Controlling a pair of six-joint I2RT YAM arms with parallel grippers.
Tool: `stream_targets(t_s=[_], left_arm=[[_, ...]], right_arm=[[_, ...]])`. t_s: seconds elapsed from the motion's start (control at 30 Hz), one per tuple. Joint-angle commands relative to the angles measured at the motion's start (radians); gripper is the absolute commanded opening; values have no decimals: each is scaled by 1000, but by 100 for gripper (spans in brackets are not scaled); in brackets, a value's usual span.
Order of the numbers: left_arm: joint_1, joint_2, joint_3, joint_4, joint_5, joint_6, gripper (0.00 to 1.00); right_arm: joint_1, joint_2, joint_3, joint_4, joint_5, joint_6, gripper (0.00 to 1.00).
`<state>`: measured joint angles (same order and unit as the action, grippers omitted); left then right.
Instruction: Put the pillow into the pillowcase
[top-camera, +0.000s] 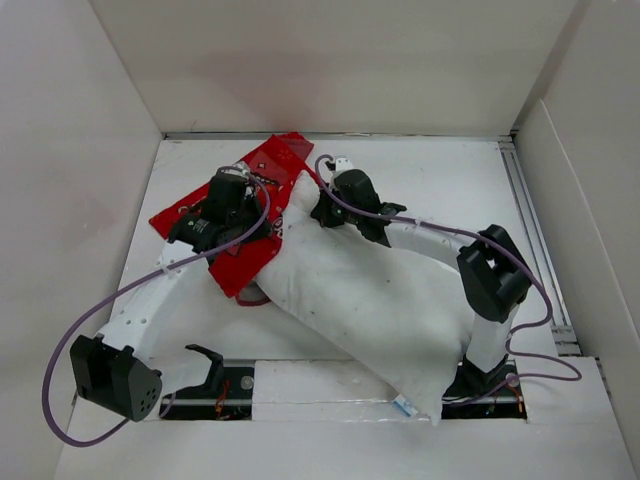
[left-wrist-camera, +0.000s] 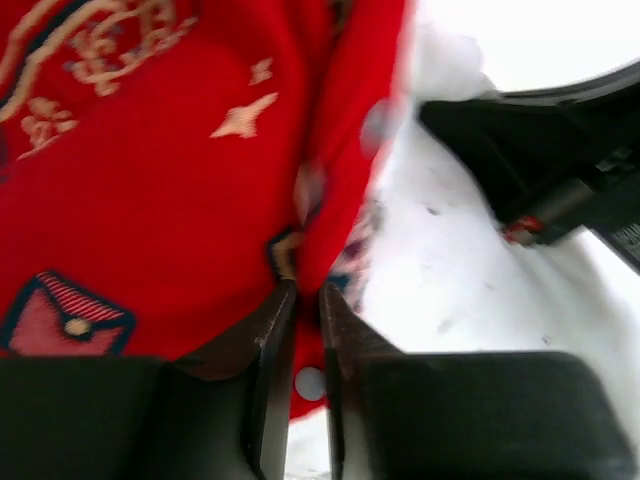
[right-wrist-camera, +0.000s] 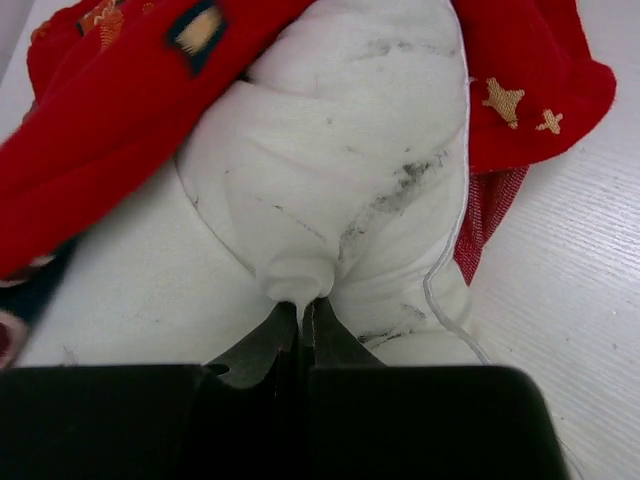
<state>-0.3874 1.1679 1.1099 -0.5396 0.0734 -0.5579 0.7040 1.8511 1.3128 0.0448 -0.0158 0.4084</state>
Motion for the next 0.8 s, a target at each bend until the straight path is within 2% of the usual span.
stream_targets(t_s=[0.0,0.07,0.1,0.2,0.23,0.3,0.33,0.4,0.47,0.53,0.57,0.63,0.77], left_arm=[[-7,-28,-10,15,-142,16,13],[-7,1,77,-22,-193,67,41],[-7,30,112,-39,-211,87,66],[-7,87,276,-72,-201,145,74],[-7,134,322,-82,-145,189,81],[-7,182,444,-82,-74,232,83],[-7,232,474,-82,-42,257,84],[-7,288,543,-82,-2,326,86],[-7,358,553,-66,46,369,86],[-7,415,577,-77,80,381,82],[-7,452,577,-77,106,394,81],[-7,475,555,-37,166,415,81],[-7,518,545,-37,134,434,81]], right_arm=[[0,-7,14,-100,105,-77,0],[0,2,5,-100,96,-77,0],[0,2,5,-100,86,-86,0],[9,-10,-17,-100,47,-95,0],[9,-21,-17,-100,36,-106,11],[18,-21,-40,-88,36,-106,29],[18,-30,-40,-79,36,-94,42],[9,-39,-64,-63,22,-76,48],[-9,-69,-93,-25,-7,-34,58],[-38,-95,-128,-16,-18,4,59],[-49,-124,-139,-16,-18,36,73],[-75,-151,-161,-16,-18,46,74],[-132,-249,-216,-16,-38,67,75]])
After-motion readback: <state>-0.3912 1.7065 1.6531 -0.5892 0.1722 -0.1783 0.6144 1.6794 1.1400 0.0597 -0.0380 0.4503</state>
